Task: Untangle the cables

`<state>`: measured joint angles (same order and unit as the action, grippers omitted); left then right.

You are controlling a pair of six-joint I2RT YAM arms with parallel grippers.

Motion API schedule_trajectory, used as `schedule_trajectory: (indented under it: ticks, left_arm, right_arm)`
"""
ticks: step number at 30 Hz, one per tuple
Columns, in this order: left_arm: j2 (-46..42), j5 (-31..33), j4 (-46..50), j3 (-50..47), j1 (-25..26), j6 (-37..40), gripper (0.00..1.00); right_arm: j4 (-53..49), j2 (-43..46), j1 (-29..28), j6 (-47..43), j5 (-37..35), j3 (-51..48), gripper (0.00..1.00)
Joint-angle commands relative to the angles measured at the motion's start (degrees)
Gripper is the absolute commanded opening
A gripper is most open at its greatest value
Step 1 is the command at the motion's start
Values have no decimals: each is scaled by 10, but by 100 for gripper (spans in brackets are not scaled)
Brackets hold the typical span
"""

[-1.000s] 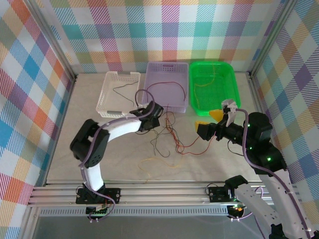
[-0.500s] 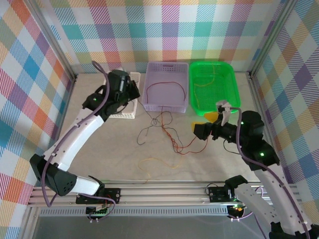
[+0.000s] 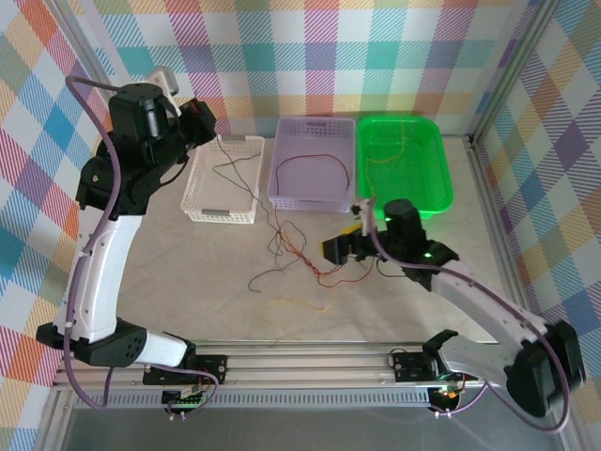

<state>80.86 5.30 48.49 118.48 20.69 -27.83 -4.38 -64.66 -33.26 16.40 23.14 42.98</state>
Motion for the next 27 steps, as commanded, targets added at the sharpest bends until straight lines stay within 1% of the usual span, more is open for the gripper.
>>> schedule_trajectory:
  ticks: [1, 3, 7, 11, 14, 19, 23, 25, 27]
  left_arm:
    - [24, -23, 32, 47, -7, 11, 0]
    - [33, -24, 38, 77, -14, 10, 0]
    - [51, -32, 46, 152, -40, 2, 0]
    - [70, -44, 52, 216, -48, -3, 0]
    - [75, -46, 53, 238, -53, -6, 0]
    - [66, -53, 38, 238, -61, -22, 0]
    - [56, -54, 22, 239, -64, -35, 0]
    - [49, -53, 14, 242, -65, -39, 0]
    - [43, -50, 10, 251, -66, -40, 0]
  right_arm:
    - [91, -72, -26, -33, -42, -2, 100]
    - [112, -122, -36, -30, -45, 9, 100]
    - [141, -208, -65, -50, -85, 31, 100]
    - [178, -264, -89, -71, -110, 40, 100]
    - [199, -311, -94, -67, -114, 52, 99]
    - [230, -381, -108, -56, -124, 73, 90]
    - [246, -409, -118, -57, -127, 75, 84]
    - [238, -421, -122, -62, -123, 81, 73]
    - [238, -430, -124, -62, -122, 79, 71]
